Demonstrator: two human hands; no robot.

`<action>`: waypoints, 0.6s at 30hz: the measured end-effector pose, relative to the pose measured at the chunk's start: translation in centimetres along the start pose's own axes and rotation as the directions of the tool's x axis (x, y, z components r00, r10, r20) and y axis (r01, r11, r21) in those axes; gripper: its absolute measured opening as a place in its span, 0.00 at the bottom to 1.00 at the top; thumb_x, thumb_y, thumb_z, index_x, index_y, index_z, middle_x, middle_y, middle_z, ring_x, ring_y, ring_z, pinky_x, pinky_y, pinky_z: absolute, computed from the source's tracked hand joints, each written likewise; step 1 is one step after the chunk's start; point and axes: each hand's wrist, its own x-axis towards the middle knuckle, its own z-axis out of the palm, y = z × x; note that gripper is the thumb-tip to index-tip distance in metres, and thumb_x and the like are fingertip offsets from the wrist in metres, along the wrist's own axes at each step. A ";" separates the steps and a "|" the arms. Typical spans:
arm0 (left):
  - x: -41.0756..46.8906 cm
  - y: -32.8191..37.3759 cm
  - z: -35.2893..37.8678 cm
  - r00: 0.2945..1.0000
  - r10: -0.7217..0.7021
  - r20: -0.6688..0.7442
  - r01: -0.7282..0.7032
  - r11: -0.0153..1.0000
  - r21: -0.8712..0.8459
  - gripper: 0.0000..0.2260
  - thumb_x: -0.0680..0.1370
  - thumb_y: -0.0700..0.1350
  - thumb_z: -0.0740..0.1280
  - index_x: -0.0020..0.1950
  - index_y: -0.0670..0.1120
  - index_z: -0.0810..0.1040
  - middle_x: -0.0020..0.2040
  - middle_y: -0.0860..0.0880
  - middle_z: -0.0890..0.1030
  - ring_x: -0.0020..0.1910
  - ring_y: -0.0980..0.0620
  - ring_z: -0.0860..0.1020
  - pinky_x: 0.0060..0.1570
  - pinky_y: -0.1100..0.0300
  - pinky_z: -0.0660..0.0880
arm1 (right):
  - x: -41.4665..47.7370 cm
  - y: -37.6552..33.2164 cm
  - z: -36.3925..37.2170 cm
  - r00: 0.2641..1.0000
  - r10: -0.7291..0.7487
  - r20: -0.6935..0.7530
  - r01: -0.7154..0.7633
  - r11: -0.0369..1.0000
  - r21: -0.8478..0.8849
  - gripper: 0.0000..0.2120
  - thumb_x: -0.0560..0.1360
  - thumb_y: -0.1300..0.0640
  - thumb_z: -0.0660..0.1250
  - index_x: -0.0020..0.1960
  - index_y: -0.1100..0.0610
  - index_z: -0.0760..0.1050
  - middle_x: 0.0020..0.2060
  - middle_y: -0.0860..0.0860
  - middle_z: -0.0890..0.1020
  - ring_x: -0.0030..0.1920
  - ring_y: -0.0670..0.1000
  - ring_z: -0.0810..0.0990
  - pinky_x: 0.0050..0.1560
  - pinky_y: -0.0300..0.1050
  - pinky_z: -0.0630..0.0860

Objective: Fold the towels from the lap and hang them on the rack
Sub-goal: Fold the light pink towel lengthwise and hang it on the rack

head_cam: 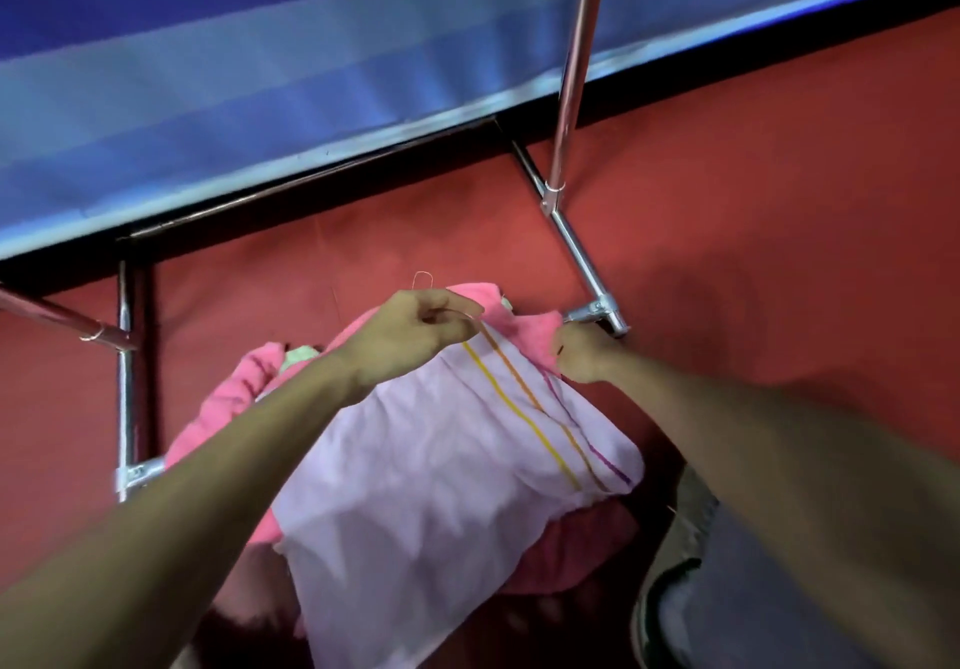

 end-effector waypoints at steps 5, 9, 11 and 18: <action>0.7 -1.2 0.5 0.998 -0.044 0.037 0.045 0.998 -0.038 0.09 0.76 0.36 0.67 0.53 0.45 0.81 0.52 0.45 0.83 0.52 0.53 0.80 0.59 0.61 0.72 | 1.0 1.3 3.1 0.998 0.056 0.024 -0.056 0.998 -0.012 0.19 0.75 0.51 0.66 0.59 0.64 0.74 0.59 0.60 0.79 0.59 0.60 0.77 0.53 0.46 0.72; 0.4 -1.1 0.2 0.998 -0.052 0.020 0.053 0.998 -0.030 0.08 0.76 0.38 0.67 0.53 0.46 0.81 0.52 0.44 0.84 0.52 0.50 0.81 0.52 0.66 0.73 | 0.9 1.0 2.6 0.998 0.058 -0.027 -0.058 0.998 0.014 0.17 0.74 0.54 0.68 0.58 0.63 0.77 0.57 0.59 0.81 0.59 0.59 0.79 0.56 0.46 0.75; -0.1 -0.7 -0.1 0.999 -0.043 0.014 0.043 0.999 -0.015 0.09 0.76 0.38 0.67 0.54 0.45 0.81 0.53 0.43 0.84 0.53 0.49 0.81 0.47 0.72 0.74 | 0.5 0.6 1.4 0.999 0.032 -0.012 -0.032 0.999 0.019 0.15 0.75 0.55 0.68 0.57 0.63 0.79 0.56 0.58 0.81 0.59 0.58 0.79 0.58 0.47 0.76; -4.3 2.7 -2.1 0.999 0.033 0.001 -0.033 0.999 0.015 0.09 0.77 0.38 0.65 0.55 0.43 0.81 0.50 0.45 0.84 0.50 0.51 0.82 0.49 0.66 0.74 | -4.5 -4.0 -4.6 0.998 -0.046 -0.042 0.052 0.987 0.152 0.10 0.74 0.59 0.66 0.54 0.59 0.79 0.45 0.54 0.77 0.46 0.52 0.75 0.50 0.44 0.73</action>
